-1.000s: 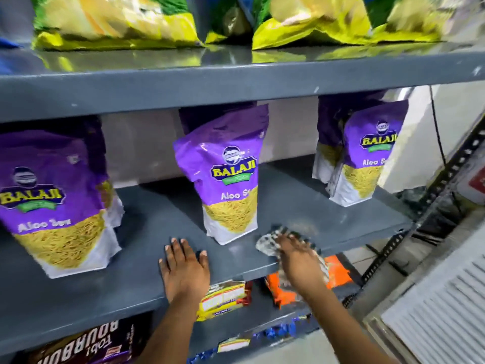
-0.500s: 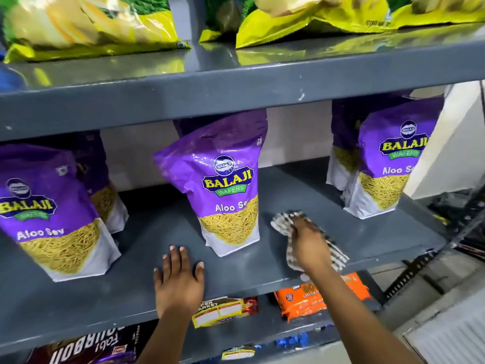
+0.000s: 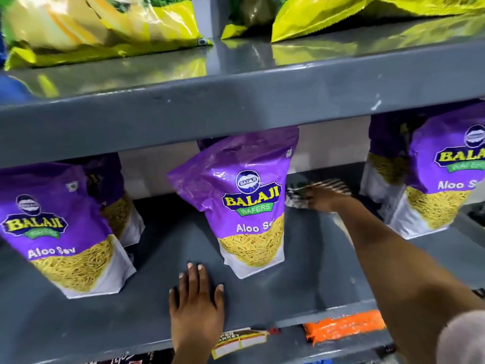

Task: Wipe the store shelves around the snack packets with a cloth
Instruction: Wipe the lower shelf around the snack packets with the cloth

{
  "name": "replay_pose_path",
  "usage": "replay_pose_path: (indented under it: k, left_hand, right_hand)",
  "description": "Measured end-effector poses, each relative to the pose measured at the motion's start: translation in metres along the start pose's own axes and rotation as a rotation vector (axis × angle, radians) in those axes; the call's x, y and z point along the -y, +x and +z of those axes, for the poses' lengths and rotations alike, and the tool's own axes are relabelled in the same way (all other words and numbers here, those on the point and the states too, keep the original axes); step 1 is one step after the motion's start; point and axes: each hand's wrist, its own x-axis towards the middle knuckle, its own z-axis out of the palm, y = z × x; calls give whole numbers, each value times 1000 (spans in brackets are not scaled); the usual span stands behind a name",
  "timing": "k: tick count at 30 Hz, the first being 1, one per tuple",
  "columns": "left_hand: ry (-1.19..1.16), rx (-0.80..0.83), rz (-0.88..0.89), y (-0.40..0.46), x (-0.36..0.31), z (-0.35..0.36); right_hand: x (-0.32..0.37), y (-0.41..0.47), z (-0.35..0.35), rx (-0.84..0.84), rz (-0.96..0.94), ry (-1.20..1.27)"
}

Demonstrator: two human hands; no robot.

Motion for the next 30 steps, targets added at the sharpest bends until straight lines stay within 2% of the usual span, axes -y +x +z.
replay_pose_path:
  k: [1, 4, 9, 16, 22, 27, 30]
  left_hand:
    - [-5, 9, 5, 1, 0, 2]
    - [-5, 12, 1, 3, 1, 3]
    - [1, 11, 0, 3, 2, 3]
    - [-35, -21, 8, 1, 1, -2]
    - [-8, -83, 11, -4, -1, -4]
    - [-20, -61, 4, -5, -2, -5]
    - [-39, -64, 8, -5, -2, -4]
  right_hand:
    - [-2, 6, 4, 78, 23, 52]
    - [-5, 12, 8, 25, 52, 96]
    - [-9, -14, -8, 57, 59, 161]
    - [1, -100, 12, -108, 59, 119]
    - [-13, -189, 40, -103, 138, 119]
    - [-42, -248, 32, -57, 139, 222]
    - [-54, -247, 2, -164, 226, 397]
